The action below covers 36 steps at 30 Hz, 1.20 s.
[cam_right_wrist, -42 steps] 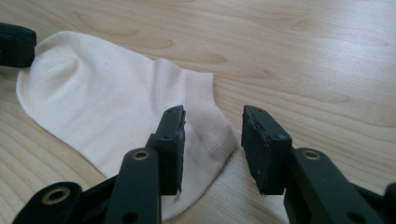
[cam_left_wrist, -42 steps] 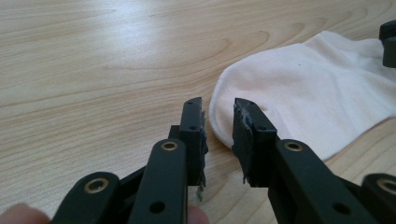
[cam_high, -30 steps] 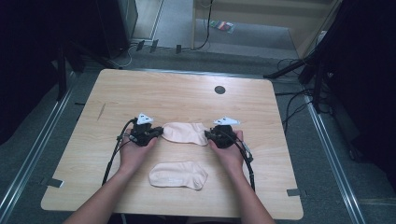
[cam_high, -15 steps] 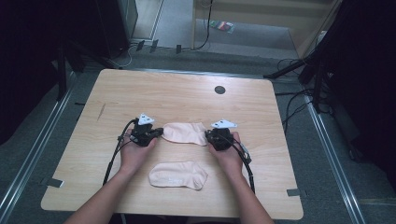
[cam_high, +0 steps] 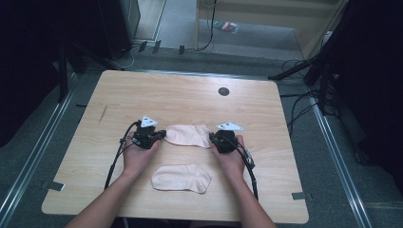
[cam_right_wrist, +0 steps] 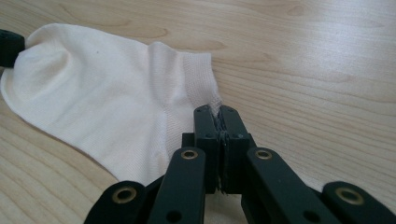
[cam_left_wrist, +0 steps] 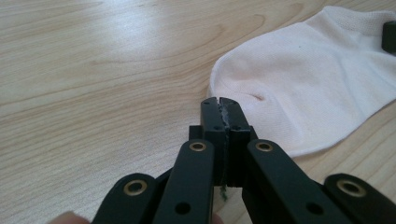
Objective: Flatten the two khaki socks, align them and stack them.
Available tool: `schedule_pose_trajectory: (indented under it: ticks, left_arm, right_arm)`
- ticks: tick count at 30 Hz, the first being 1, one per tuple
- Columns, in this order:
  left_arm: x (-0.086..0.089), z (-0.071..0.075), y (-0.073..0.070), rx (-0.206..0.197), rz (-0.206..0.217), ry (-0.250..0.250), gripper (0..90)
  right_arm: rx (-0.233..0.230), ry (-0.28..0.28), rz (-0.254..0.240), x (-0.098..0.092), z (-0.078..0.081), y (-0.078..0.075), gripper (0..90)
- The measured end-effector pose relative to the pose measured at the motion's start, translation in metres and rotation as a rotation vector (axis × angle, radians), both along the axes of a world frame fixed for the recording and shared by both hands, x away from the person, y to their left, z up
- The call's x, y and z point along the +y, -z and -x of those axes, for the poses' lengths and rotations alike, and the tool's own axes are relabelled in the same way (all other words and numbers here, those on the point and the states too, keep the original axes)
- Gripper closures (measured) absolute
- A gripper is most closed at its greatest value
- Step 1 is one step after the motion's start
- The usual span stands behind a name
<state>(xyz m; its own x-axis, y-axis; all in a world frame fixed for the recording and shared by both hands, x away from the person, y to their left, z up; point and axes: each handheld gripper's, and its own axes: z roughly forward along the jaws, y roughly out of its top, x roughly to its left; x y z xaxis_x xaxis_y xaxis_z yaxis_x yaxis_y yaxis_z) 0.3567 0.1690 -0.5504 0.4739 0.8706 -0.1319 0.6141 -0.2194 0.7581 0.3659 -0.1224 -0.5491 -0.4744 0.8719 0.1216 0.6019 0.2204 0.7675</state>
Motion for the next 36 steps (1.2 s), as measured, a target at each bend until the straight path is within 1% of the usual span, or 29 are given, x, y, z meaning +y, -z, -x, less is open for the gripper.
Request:
schedule_pose_trajectory:
  ticks: [2,4,5,6,7,9,10,14,15,16,18,22,24,27,28,29,30,31,36]
  left_arm:
    - [0.0,0.0,0.0,0.001,-0.002,0.004,90.0]
    - [0.0,0.001,-0.001,-0.003,-0.001,0.006,90.0]
    - [0.0,0.003,-0.004,-0.015,-0.003,0.011,90.0]
    - [0.0,0.003,-0.004,-0.015,-0.003,0.011,90.0]
    - [0.0,0.005,-0.008,-0.036,0.005,0.009,90.0]
    - [0.0,0.006,-0.011,-0.042,0.009,0.01,90.0]
    - [0.0,0.008,-0.014,-0.053,0.022,0.01,90.0]
    - [0.002,0.011,-0.021,-0.062,0.028,0.018,90.0]
    - [0.003,0.012,-0.022,-0.064,0.035,0.018,90.0]
    - [0.003,0.012,-0.022,-0.064,0.035,0.018,90.0]
    - [0.006,0.015,-0.028,-0.079,0.049,0.016,90.0]
    - [0.008,0.018,-0.034,-0.086,0.055,0.022,90.0]
    - [0.01,0.021,-0.04,-0.098,0.065,0.024,90.0]
    - [0.012,0.024,-0.046,-0.11,0.071,0.029,90.0]
    - [0.012,0.024,-0.046,-0.11,0.071,0.029,90.0]
    - [0.014,0.026,-0.049,-0.116,0.072,0.033,90.0]
    - [0.014,0.026,-0.049,-0.116,0.072,0.033,90.0]
    - [0.015,0.028,-0.052,-0.122,0.079,0.033,90.0]
    - [0.017,0.033,-0.058,-0.134,0.08,0.039,90.0]
  right_arm:
    - [0.006,0.006,-0.003,0.0,-0.001,-0.001,88.8]
    - [0.014,0.014,0.004,-0.001,-0.001,-0.002,88.9]
    - [0.005,0.009,0.003,-0.001,-0.001,-0.005,88.9]
    - [0.005,0.009,0.003,-0.001,-0.001,-0.005,88.9]
    - [-0.001,0.005,-0.003,-0.001,0.0,-0.01,89.0]
    - [-0.008,0.006,-0.007,0.0,0.001,-0.013,88.9]
    - [-0.014,0.007,-0.021,-0.001,0.002,-0.019,88.9]
    - [-0.026,-0.004,-0.025,0.0,0.005,-0.029,88.9]
    - [-0.026,-0.001,-0.03,0.001,0.006,-0.03,88.9]
    - [-0.026,-0.001,-0.03,0.001,0.006,-0.03,88.9]
    - [-0.036,-0.008,-0.036,0.001,0.007,-0.036,88.9]
    - [-0.039,-0.008,-0.038,0.0,0.008,-0.041,88.9]
    - [-0.043,-0.007,-0.044,-0.002,0.01,-0.045,88.9]
    - [-0.043,-0.007,-0.05,-0.003,0.012,-0.05,89.0]
    - [-0.043,-0.007,-0.05,-0.003,0.012,-0.05,89.0]
    - [-0.045,-0.01,-0.053,-0.004,0.013,-0.053,89.0]
    - [-0.045,-0.01,-0.053,-0.004,0.013,-0.053,89.0]
    - [-0.047,-0.011,-0.057,-0.004,0.016,-0.056,88.9]
    - [-0.052,-0.021,-0.057,-0.004,0.021,-0.063,88.9]
